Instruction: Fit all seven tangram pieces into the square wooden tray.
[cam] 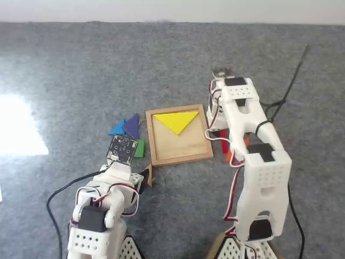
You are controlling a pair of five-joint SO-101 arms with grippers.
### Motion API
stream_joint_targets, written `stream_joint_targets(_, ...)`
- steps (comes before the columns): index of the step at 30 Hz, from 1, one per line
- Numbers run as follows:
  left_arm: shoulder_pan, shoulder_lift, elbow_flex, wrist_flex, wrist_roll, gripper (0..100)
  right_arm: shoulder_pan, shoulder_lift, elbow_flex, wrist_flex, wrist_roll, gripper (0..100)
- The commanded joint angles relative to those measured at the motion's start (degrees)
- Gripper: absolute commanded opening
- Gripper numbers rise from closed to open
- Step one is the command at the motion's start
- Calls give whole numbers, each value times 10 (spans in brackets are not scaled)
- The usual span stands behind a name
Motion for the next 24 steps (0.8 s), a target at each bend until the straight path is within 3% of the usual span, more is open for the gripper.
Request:
stream_joint_targets(1, 3, -12, -3, 3, -8, 207, -3, -1, -11, -23, 4, 343)
stream_joint_targets(7, 3, -12, -3, 3, -8, 207, -4, 0, -11, -26, 3, 336)
stream_joint_targets(15, 3, -12, -3, 3, -8, 207, -4, -6, -11, -43, 3, 69)
stream_joint_targets(24, 3, -12, -3, 3, -8, 207, -2, -44, -39, -19, -22, 58)
